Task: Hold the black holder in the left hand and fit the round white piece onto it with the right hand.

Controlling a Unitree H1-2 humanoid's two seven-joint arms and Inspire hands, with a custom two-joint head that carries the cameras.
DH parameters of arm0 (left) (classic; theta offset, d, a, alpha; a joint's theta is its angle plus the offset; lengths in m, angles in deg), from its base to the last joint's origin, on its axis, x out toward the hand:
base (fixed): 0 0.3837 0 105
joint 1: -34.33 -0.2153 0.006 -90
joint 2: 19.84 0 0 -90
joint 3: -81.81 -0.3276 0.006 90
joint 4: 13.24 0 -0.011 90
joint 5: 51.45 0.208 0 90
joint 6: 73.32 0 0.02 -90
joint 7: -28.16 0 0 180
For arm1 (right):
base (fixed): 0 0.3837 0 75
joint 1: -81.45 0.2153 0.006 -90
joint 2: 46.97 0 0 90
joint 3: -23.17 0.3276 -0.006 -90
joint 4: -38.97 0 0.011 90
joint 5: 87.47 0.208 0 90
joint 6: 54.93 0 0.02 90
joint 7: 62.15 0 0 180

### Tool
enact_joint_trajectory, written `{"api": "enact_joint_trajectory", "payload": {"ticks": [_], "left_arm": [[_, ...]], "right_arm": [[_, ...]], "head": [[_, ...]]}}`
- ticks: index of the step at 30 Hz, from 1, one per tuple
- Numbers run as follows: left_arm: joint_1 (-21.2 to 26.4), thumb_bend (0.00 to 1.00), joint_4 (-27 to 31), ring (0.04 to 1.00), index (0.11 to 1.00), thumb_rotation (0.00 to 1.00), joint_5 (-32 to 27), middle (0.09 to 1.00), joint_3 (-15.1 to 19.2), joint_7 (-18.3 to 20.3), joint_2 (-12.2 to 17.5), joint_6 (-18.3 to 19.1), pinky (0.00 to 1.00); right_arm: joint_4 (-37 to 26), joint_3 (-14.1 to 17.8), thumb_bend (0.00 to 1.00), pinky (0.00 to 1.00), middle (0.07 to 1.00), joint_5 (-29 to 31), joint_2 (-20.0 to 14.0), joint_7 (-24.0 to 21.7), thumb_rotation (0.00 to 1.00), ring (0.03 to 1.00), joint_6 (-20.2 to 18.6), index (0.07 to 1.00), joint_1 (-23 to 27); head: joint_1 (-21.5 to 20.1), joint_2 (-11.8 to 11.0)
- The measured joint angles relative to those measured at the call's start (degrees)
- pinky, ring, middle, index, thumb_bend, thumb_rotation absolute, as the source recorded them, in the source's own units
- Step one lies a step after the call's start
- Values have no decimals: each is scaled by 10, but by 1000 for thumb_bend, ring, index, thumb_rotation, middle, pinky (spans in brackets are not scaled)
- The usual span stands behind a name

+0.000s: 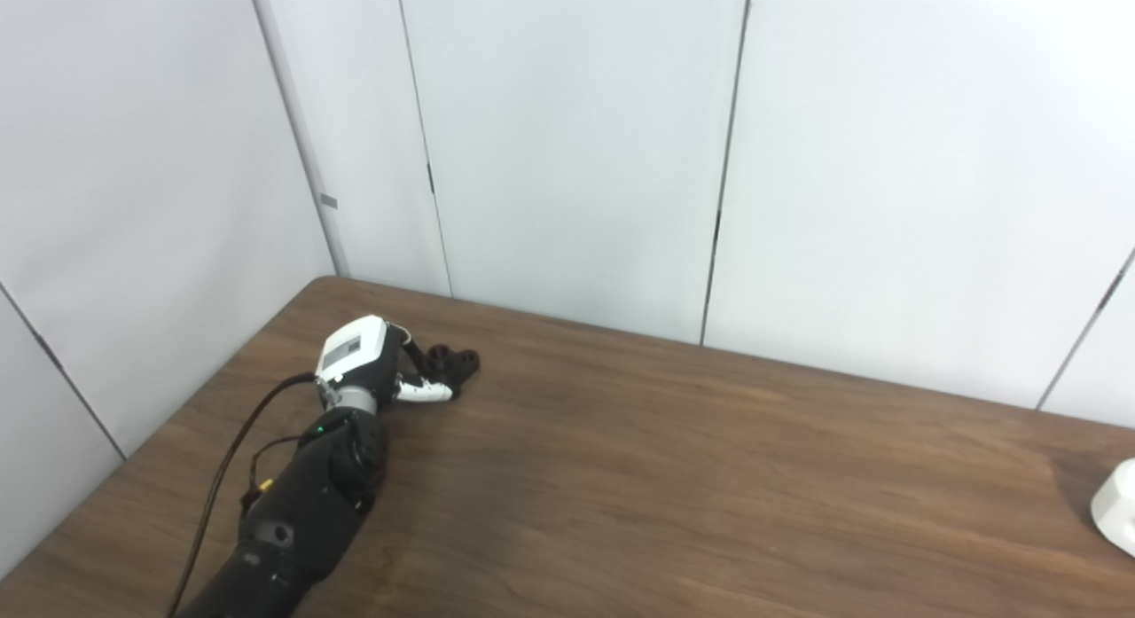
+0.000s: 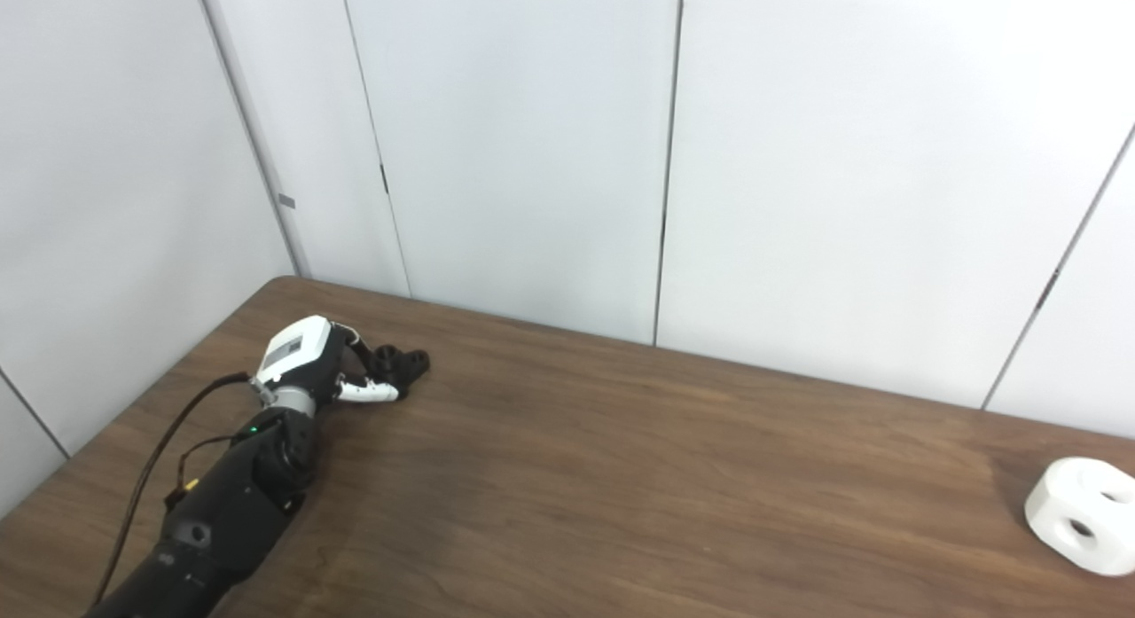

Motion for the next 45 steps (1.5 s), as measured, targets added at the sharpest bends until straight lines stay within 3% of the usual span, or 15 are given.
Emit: {"api": "enact_joint_trajectory", "payload": {"ticks": [22, 38, 45], "left_arm": [[-1, 514, -2, 881, 486, 50, -22, 786, 2, 3, -2, -19, 919], [-51, 513, 111, 883, 488, 48, -21, 785, -6, 45, -18, 2, 878], [-86, 513, 178, 871, 489, 46, -12, 792, -9, 44, -56, 9, 863]], "right_arm": [[-10, 5, 620, 1000, 970, 5, 0, 0, 1000, 1000, -11, 964, -5], [-11, -2, 619, 1000, 964, -6, 0, 3, 1000, 1000, -14, 960, 1], [-12, -13, 619, 998, 959, -26, 4, 10, 1000, 1000, -22, 960, 16]], "head": [[0, 3], [-35, 16], [-62, 22]]}}
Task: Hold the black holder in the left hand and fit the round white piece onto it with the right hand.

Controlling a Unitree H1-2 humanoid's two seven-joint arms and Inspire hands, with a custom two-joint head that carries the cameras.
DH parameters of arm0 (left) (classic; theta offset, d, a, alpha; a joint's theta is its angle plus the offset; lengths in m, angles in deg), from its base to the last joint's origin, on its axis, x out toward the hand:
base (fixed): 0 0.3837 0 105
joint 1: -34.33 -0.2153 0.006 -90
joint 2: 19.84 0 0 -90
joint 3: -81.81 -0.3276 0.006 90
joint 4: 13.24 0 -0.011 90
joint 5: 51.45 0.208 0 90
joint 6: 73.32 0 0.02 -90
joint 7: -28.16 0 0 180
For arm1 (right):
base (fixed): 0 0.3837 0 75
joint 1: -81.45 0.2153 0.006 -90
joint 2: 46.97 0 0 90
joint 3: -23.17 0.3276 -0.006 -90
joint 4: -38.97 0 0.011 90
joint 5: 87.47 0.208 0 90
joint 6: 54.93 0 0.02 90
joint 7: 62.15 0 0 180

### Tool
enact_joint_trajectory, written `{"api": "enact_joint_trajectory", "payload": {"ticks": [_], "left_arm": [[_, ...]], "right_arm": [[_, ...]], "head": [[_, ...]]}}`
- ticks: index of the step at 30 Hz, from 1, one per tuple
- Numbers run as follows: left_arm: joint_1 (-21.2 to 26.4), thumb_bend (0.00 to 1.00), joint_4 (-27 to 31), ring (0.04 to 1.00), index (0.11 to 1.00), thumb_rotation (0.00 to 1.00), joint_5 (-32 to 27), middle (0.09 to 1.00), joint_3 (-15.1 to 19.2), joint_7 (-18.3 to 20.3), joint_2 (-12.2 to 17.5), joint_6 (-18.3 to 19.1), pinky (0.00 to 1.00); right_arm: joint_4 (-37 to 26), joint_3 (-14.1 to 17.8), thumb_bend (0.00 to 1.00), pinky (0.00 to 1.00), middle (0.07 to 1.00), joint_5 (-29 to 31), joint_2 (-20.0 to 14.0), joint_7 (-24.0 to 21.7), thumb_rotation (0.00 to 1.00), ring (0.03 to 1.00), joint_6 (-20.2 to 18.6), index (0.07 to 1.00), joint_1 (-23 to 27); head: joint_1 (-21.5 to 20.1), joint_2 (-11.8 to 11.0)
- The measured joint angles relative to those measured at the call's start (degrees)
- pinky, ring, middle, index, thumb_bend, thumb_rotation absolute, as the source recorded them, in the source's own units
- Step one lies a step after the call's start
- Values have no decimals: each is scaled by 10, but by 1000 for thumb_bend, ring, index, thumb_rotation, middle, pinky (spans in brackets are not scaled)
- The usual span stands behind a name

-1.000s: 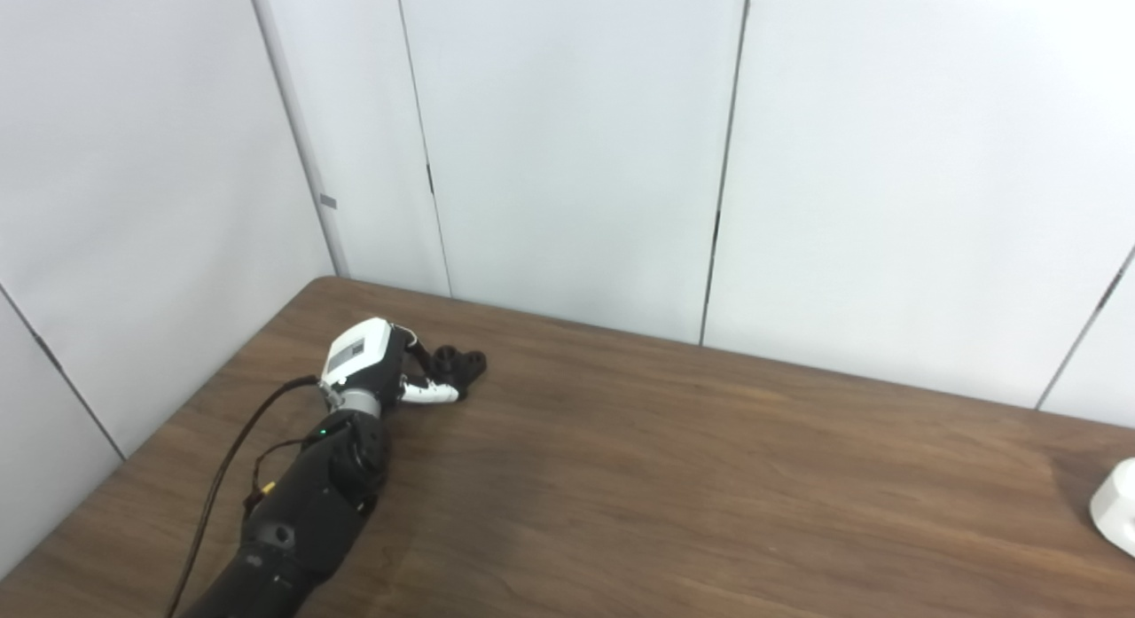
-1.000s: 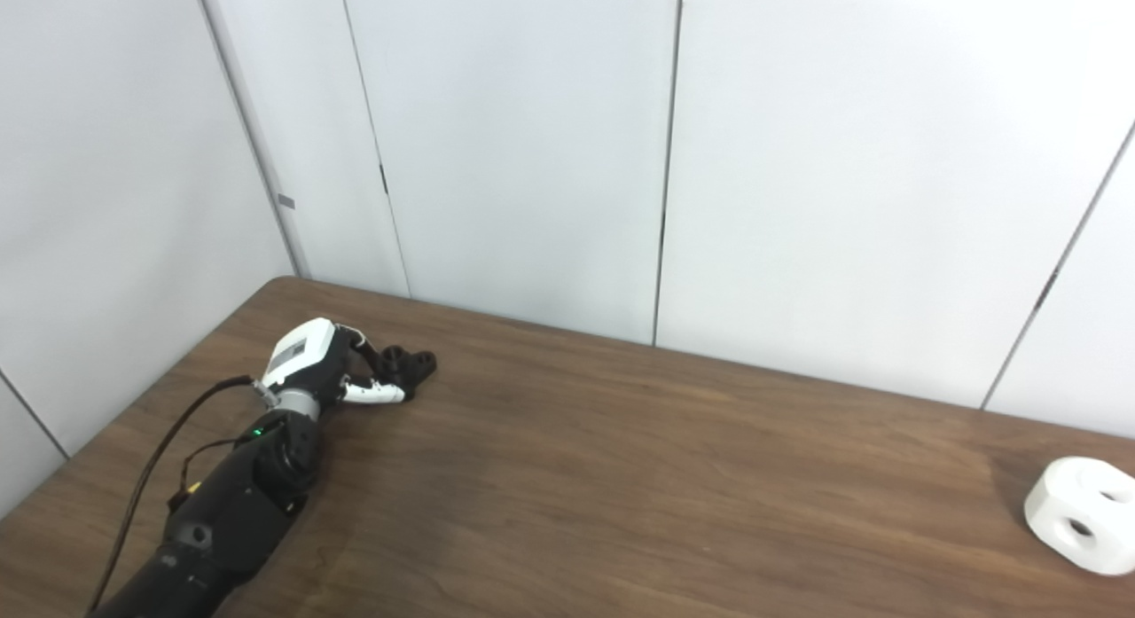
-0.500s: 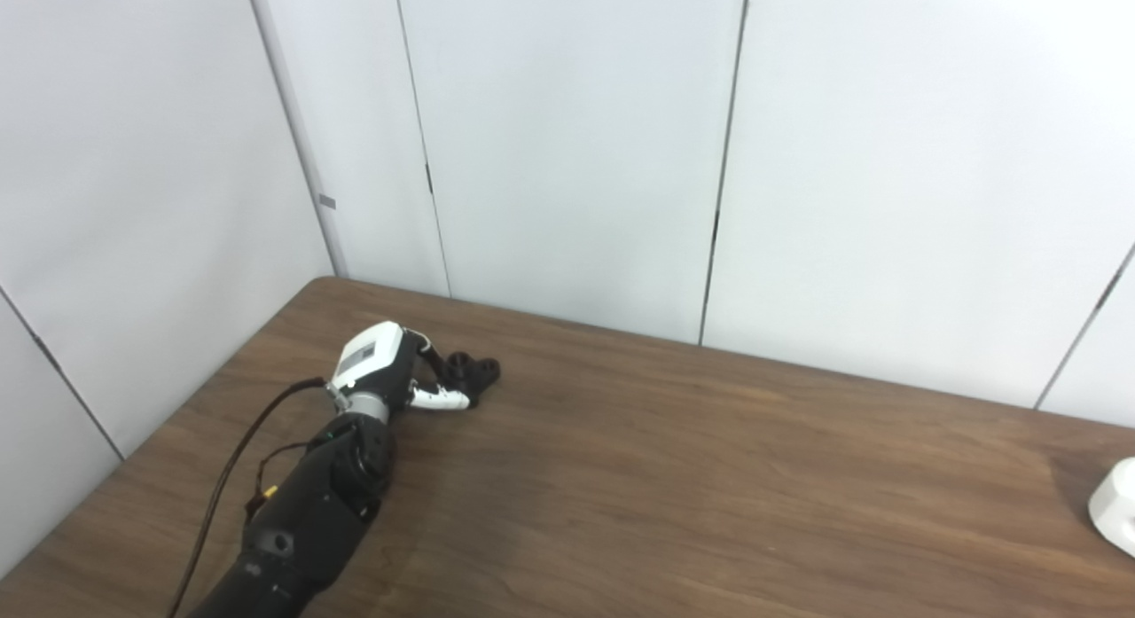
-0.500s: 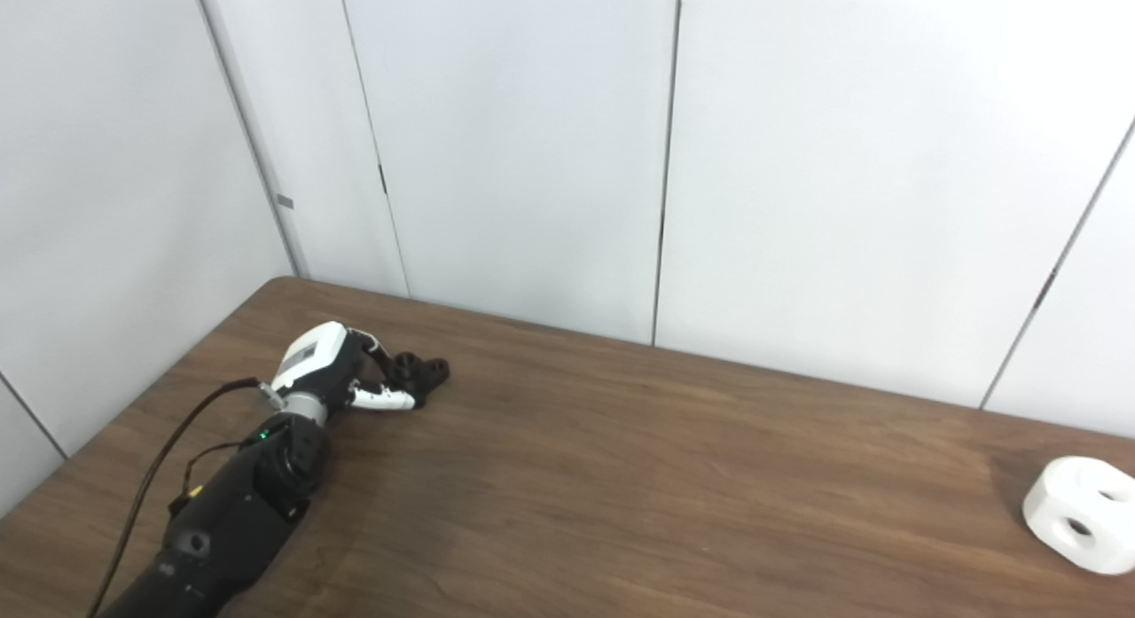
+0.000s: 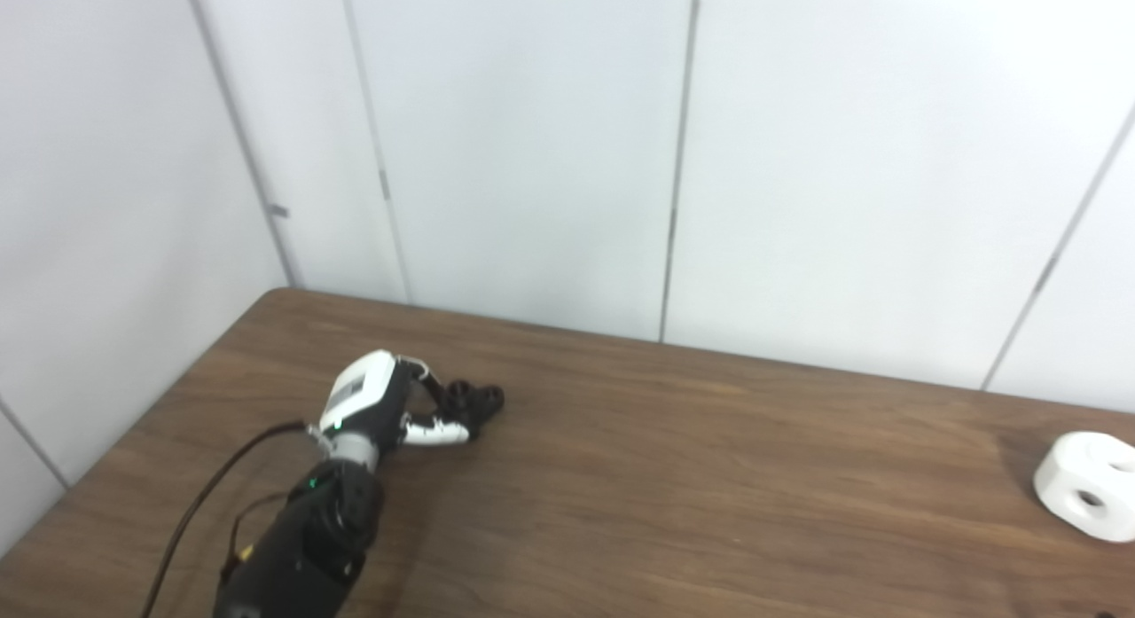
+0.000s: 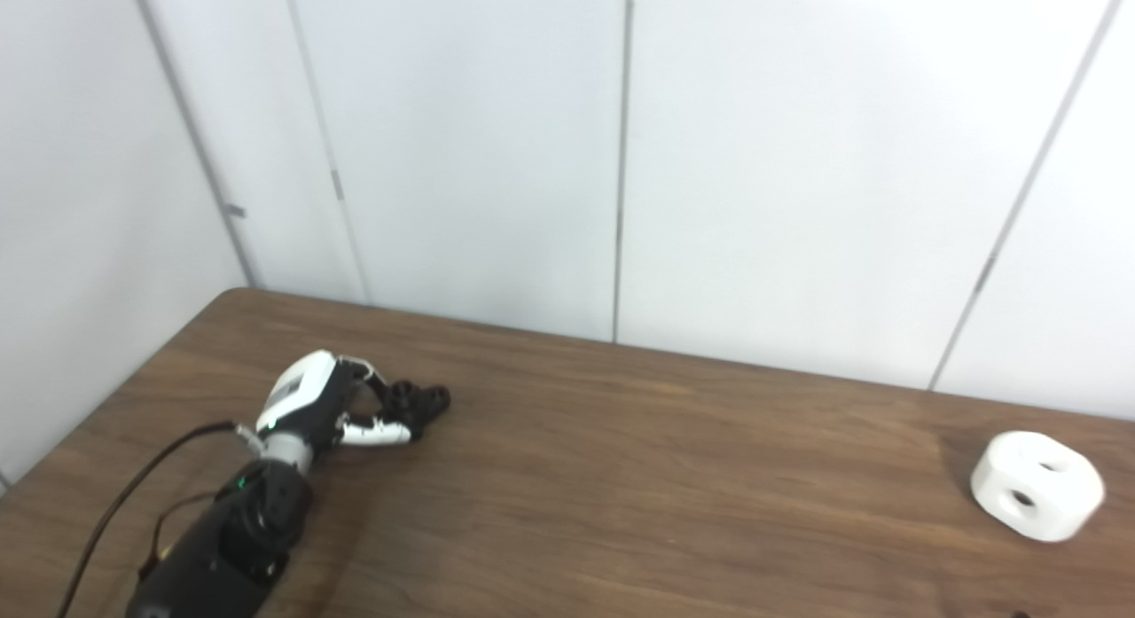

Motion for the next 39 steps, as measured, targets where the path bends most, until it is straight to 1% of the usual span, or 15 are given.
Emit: {"api": "enact_joint_trajectory", "payload": {"ticks": [2, 6, 10, 11, 14, 16, 18, 19, 22, 25, 27, 28, 32, 38, 39], "left_arm": [[-14, 514, 27, 859, 489, 46, 5, 787, -5, -1, -10, 1, 849], [-36, 515, 61, 871, 488, 50, 14, 790, -12, 0, -28, -2, 844], [-64, 514, 111, 888, 488, 50, 17, 806, -34, 9, -47, -7, 873], [-67, 514, 122, 893, 488, 50, 19, 809, -40, 17, -52, -7, 889], [-73, 515, 154, 886, 487, 52, 24, 802, -63, 47, -57, -5, 910], [-77, 514, 180, 882, 488, 51, 29, 801, -79, 62, -60, -5, 902], [-79, 514, 203, 878, 488, 51, 40, 800, -91, 76, -64, -6, 896], [-80, 513, 212, 875, 488, 51, 45, 801, -96, 82, -65, -7, 917], [-82, 513, 242, 860, 488, 51, 64, 793, -118, 101, -66, -9, 947], [-88, 515, 260, 844, 487, 49, 88, 782, -139, 114, -72, -25, 952], [-98, 515, 273, 851, 488, 50, 104, 784, -158, 122, -75, -31, 964], [-103, 514, 277, 856, 488, 50, 110, 787, -164, 129, -76, -34, 971], [-127, 515, 303, 857, 487, 51, 140, 784, -195, 157, -84, -45, 967], [-150, 514, 315, 873, 488, 51, 184, 793, -231, 176, -102, -79, 985], [-155, 514, 316, 874, 488, 51, 191, 793, -236, 180, -104, -86, 985]], "right_arm": [[0, 0, 638, 999, 958, -1, 1, 1, 1000, 1000, -1, 954, 2], [0, -7, 672, 984, 963, -2, 3, 2, 1000, 997, -6, 954, 7], [-15, -16, 673, 954, 950, -7, 12, 11, 1000, 983, -24, 938, 10], [-18, -17, 681, 940, 942, -8, 17, 13, 1000, 976, -30, 933, 11], [-32, -20, 704, 916, 935, -13, 26, 17, 1000, 963, -40, 924, 16], [-37, -20, 712, 902, 929, -14, 27, 20, 1000, 954, -46, 916, 19], [-41, -20, 718, 893, 925, -18, 28, 23, 1000, 948, -53, 911, 20], [-46, -20, 720, 890, 923, -20, 30, 24, 1000, 945, -56, 909, 20], [-57, -23, 728, 889, 920, -26, 34, 26, 1000, 942, -65, 910, 24], [-86, -30, 741, 884, 913, -37, 39, 32, 1000, 936, -87, 903, 30], [-108, -36, 741, 883, 915, -44, 42, 34, 1000, 938, -100, 905, 35], [-115, -38, 740, 887, 920, -46, 43, 34, 1000, 945, -105, 907, 37], [-146, -40, 754, 893, 926, -48, 45, 38, 1000, 952, -136, 911, 43], [-180, -40, 747, 903, 933, -49, 50, 40, 1000, 959, -180, 921, 51], [-185, -40, 746, 905, 934, -49, 51, 40, 1000, 960, -188, 922, 52]], "head": [[-7, 3], [-32, 24], [-48, 34], [-60, 43], [-70, 51], [-77, 57], [-86, 69], [-91, 78], [-105, 94], [-115, 108], [-119, 113], [-121, 120], [-128, 127], [-137, 148], [-137, 149]]}}
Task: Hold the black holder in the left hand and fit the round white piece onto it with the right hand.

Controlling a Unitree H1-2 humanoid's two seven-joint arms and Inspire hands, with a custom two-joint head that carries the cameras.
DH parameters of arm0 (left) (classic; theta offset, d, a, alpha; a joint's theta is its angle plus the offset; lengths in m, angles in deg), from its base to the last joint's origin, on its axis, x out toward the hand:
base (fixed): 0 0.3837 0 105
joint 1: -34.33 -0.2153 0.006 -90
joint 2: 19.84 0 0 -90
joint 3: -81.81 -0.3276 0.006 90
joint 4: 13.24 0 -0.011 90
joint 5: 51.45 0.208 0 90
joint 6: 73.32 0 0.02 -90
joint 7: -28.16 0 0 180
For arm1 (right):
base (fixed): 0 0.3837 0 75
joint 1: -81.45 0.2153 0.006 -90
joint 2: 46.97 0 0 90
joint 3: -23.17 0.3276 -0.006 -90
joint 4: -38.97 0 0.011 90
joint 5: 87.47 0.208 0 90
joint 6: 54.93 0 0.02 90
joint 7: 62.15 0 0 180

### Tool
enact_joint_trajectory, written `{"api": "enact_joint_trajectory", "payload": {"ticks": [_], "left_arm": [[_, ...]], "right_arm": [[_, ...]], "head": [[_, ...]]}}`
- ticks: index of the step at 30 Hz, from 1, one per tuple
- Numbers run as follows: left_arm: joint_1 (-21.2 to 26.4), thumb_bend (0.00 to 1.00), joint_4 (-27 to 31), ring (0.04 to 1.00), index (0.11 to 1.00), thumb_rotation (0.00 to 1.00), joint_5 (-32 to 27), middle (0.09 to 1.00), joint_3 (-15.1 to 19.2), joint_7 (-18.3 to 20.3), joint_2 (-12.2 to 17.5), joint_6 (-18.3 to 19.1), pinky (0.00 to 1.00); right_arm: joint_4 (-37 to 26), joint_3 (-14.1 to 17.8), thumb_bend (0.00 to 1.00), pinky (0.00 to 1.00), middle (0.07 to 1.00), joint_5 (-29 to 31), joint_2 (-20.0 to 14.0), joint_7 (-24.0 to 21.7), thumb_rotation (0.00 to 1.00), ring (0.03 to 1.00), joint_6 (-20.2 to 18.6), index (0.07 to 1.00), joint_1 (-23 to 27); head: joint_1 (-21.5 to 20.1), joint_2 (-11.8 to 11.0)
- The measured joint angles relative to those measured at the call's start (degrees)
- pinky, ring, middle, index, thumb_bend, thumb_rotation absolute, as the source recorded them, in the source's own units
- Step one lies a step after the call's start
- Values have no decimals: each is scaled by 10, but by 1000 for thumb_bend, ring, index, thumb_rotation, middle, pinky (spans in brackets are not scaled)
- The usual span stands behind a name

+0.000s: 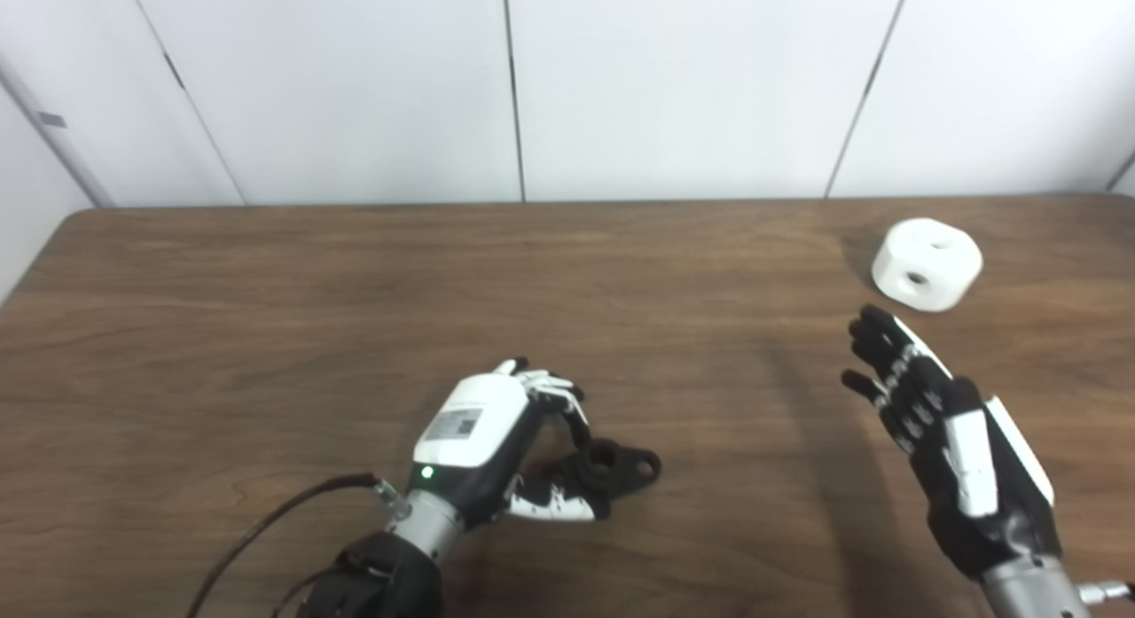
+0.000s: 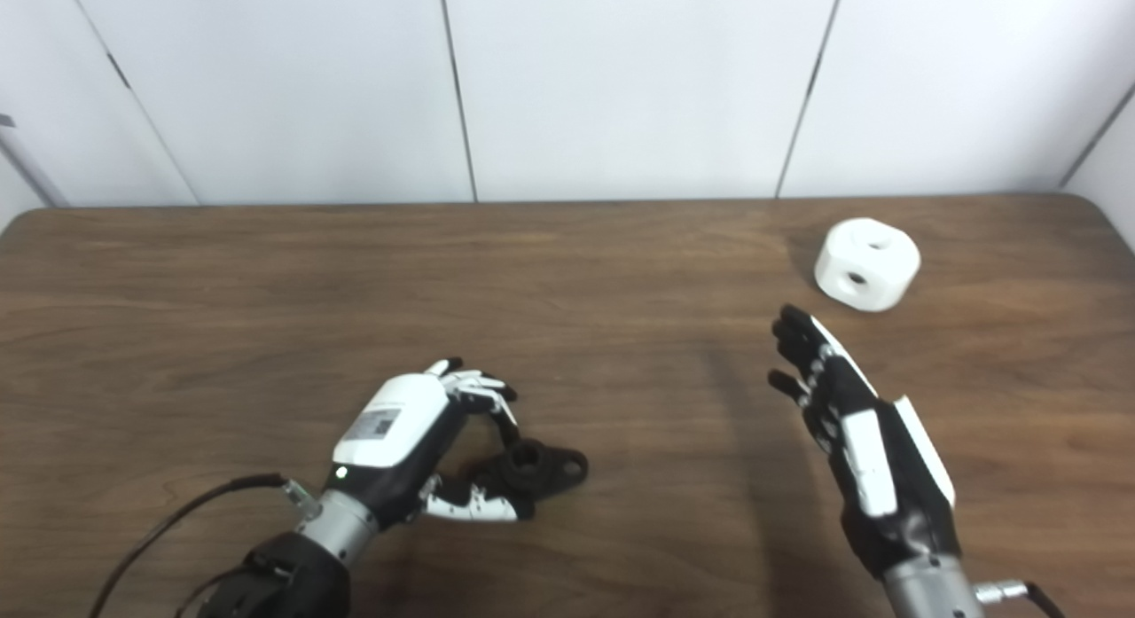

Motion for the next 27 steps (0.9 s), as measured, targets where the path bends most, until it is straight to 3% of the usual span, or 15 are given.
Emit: {"api": "enact_joint_trajectory", "payload": {"ticks": [10, 20, 27], "left_arm": [[-35, 513, -16, 886, 488, 53, 37, 793, -20, 0, -23, -54, 965], [-48, 513, -35, 895, 487, 54, 51, 797, -17, -24, -34, -83, 981], [-51, 515, -50, 882, 487, 53, 57, 789, -13, -44, -32, -111, 983]], "right_arm": [[-30, -1, 722, 915, 932, -2, 6, 7, 1000, 958, -48, 923, 15], [-49, 7, 710, 944, 939, 0, 5, 21, 1000, 974, -56, 939, 21], [-50, 10, 672, 969, 938, -42, -29, 22, 1000, 966, -56, 922, 24]], "head": [[-22, 24], [-28, 30], [-35, 27]]}}
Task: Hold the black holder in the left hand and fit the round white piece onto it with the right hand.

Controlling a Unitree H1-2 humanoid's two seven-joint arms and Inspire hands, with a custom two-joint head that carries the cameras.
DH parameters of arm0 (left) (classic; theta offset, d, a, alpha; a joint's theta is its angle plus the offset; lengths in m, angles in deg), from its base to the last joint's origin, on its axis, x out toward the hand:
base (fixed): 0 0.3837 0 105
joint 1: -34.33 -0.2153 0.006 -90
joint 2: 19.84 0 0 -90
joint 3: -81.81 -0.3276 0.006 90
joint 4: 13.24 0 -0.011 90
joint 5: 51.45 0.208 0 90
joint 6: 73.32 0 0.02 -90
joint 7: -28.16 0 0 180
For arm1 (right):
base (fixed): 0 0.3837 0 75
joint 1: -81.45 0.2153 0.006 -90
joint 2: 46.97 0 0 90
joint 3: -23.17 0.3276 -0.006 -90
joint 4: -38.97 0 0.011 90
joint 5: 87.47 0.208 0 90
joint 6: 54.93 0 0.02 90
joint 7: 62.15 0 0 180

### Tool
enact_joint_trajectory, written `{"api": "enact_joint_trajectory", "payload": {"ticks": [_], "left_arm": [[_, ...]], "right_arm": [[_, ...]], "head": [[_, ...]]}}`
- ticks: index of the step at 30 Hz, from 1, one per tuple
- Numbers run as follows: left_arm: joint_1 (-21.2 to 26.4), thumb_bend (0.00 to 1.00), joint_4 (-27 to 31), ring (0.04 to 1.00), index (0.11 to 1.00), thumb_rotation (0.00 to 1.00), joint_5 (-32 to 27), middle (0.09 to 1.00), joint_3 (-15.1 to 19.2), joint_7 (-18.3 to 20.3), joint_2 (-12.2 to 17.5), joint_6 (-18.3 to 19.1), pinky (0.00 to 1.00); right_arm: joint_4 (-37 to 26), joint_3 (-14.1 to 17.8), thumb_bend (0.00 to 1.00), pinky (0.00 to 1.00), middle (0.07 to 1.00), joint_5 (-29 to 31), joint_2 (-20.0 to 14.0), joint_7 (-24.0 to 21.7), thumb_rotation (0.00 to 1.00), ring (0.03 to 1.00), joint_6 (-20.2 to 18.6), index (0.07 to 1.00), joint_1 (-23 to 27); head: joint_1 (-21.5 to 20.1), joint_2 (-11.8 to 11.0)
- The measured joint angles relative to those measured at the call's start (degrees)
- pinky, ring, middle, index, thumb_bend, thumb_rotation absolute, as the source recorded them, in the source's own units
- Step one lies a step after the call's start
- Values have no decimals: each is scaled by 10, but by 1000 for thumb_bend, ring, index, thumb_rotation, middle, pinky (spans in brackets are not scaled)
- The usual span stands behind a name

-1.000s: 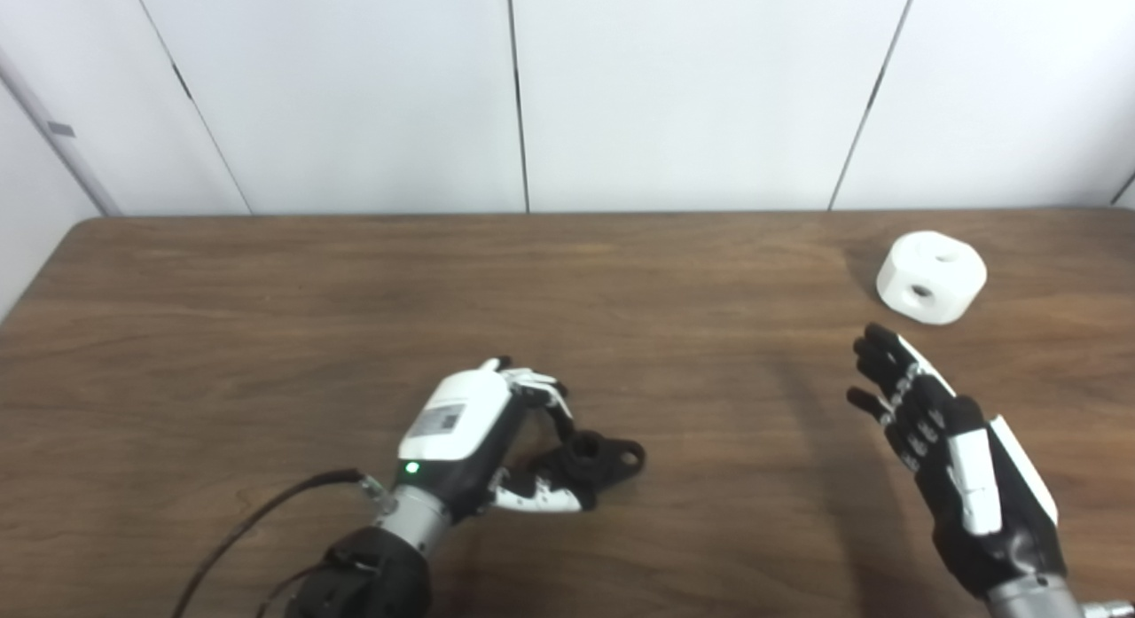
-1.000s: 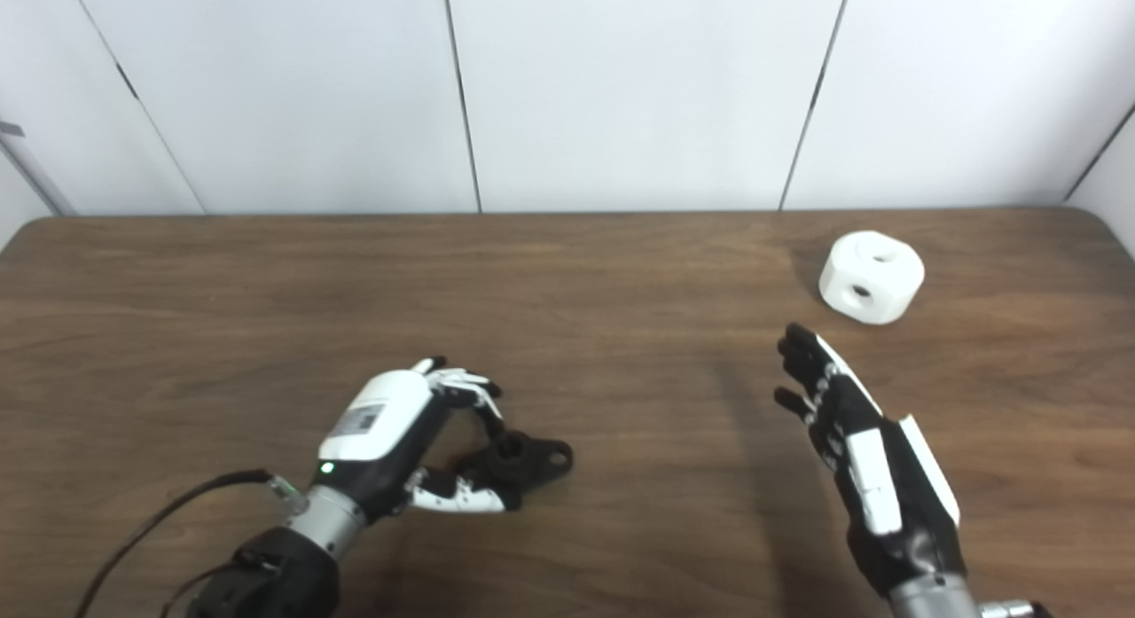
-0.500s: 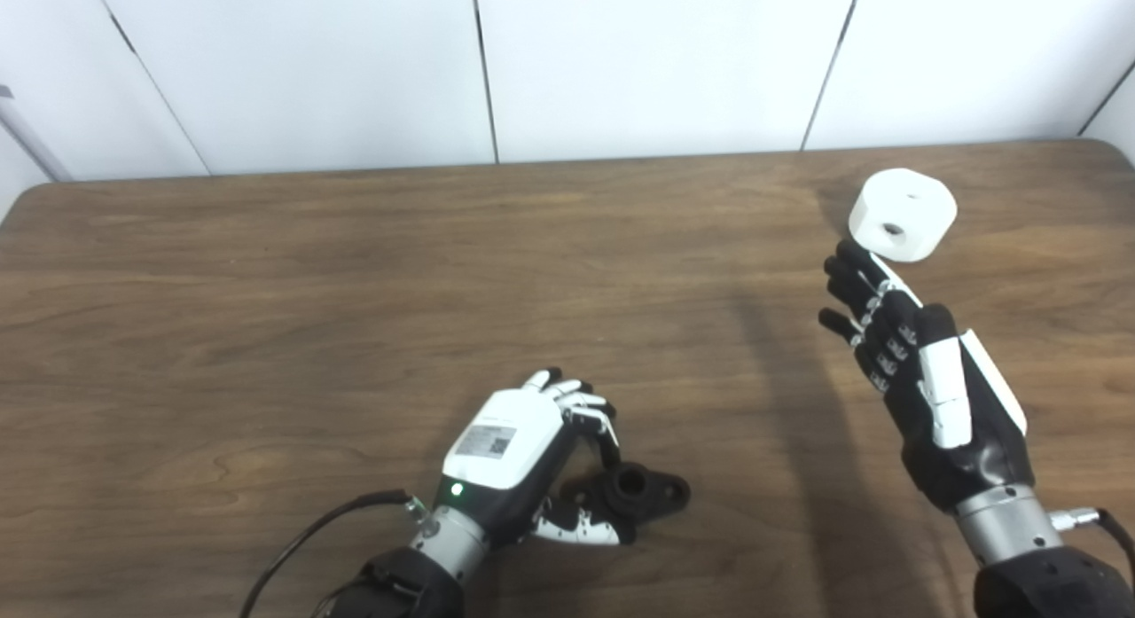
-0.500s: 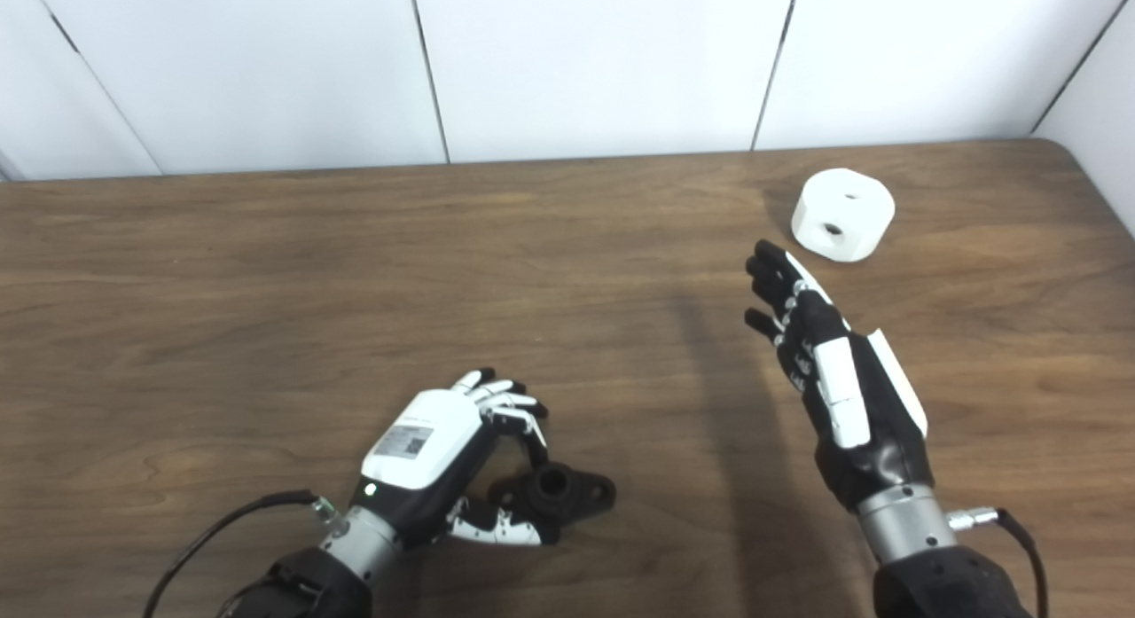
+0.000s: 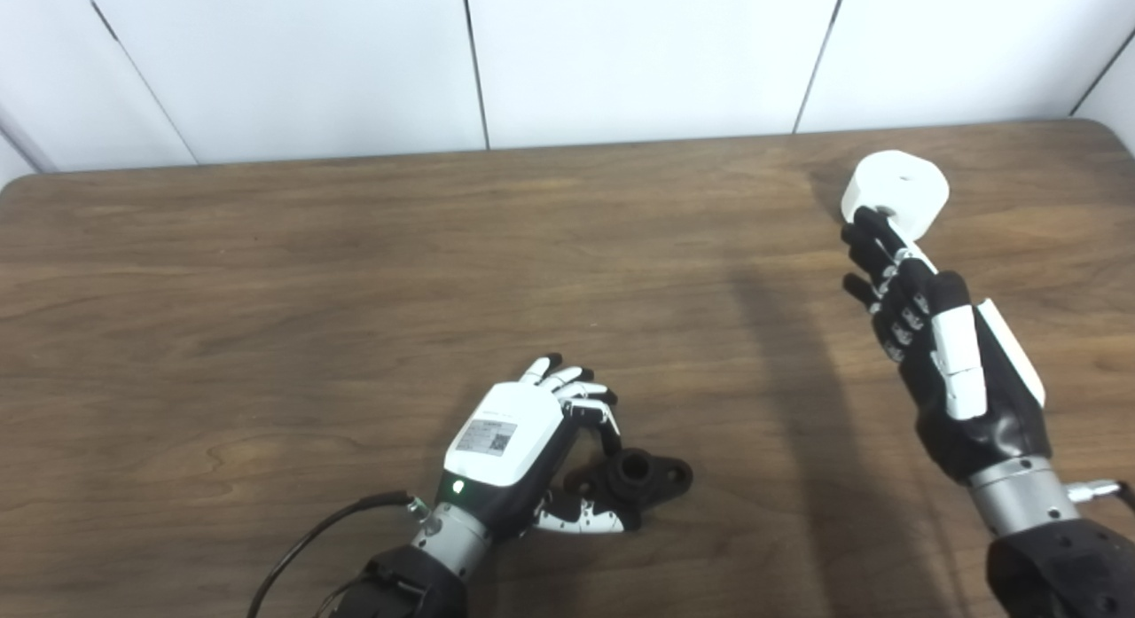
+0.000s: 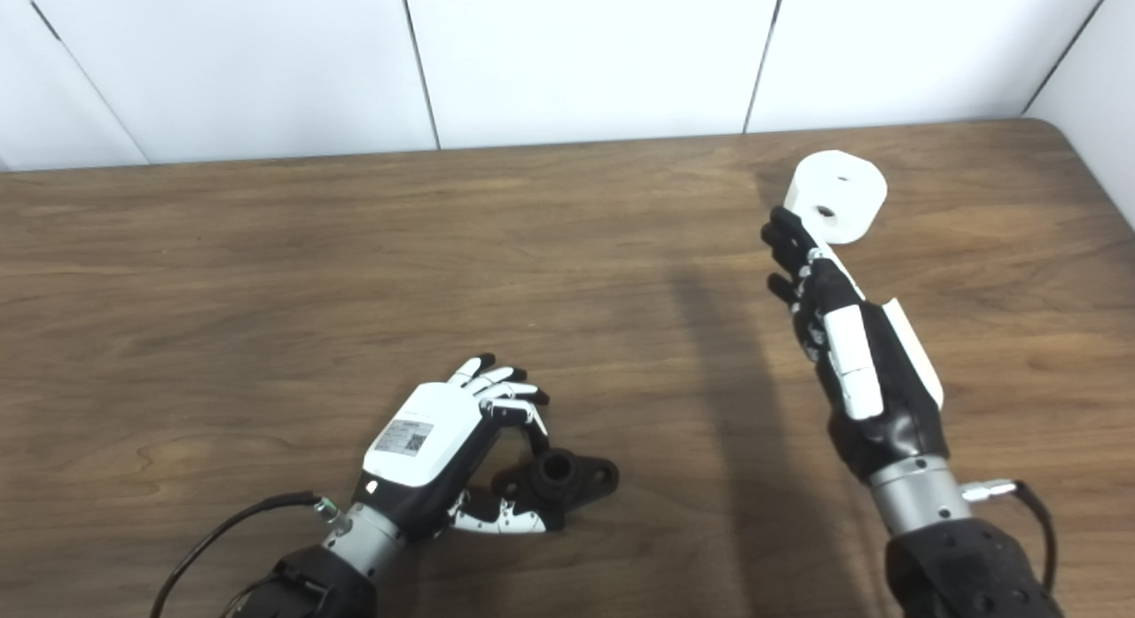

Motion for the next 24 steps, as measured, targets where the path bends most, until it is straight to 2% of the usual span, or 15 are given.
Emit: {"api": "enact_joint_trajectory", "payload": {"ticks": [3, 10, 13, 19, 24], "left_arm": [[-2, 516, -4, 877, 487, 52, -1, 790, 6, -5, 1, -9, 977], [-10, 514, -13, 872, 487, 52, -4, 792, 17, -16, 3, -32, 962], [-14, 514, -14, 873, 487, 52, -7, 793, 22, -20, 4, -36, 966], [-20, 516, -22, 874, 487, 50, -12, 796, 31, -28, 12, -52, 965], [-21, 516, -24, 872, 487, 50, -28, 791, 39, -29, 21, -61, 953]], "right_arm": [[1, -1, 629, 996, 939, -47, -11, 1, 976, 986, 0, 939, 7], [14, 7, 670, 953, 938, -141, -42, 0, 628, 949, 2, 925, 38], [42, 10, 702, 928, 944, -163, -65, -3, 546, 939, 7, 925, 53], [101, 5, 741, 914, 947, -200, -73, -5, 484, 944, 8, 921, 91], [137, -6, 737, 887, 948, -253, -98, -10, 457, 938, 1, 930, 129]], "head": [[-18, -8], [-63, -27], [-94, -41], [-156, -64], [-188, -76]]}}
